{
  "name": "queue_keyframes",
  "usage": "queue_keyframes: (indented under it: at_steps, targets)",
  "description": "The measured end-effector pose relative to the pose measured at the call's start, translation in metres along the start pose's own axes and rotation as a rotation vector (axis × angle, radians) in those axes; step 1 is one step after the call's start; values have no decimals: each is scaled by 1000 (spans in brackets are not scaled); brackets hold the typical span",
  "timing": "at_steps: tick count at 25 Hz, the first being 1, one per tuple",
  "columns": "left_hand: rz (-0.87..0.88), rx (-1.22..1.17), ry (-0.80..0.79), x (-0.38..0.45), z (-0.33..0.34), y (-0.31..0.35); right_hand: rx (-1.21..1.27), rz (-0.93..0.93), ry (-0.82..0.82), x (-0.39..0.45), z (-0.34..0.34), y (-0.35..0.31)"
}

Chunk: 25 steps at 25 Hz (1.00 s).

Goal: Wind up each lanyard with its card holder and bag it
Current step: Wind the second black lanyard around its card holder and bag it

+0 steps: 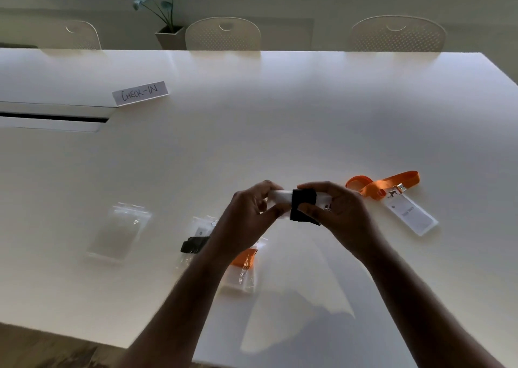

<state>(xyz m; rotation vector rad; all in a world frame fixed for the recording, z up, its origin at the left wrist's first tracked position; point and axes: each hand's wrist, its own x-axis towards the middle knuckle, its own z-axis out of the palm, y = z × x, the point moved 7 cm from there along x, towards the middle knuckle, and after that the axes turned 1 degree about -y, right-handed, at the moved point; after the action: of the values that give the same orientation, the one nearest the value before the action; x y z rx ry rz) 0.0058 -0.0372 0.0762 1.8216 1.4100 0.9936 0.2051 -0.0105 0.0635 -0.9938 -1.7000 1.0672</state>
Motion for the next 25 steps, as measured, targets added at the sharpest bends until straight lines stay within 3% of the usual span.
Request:
queue_keyframes:
  at_steps: [7,12,17,25]
  targets:
    - [-138,-32,143,-24,-49,-39,192,140,27,7,49,27]
    - [-212,633,448,-51,-118,-85,229,179,21,11,73,34]
    - [-367,928,534,-85,-169,-135,244,192,33,16,91,34]
    - [-483,914,530,-115,-194,-181,225,204,22,23,115,39]
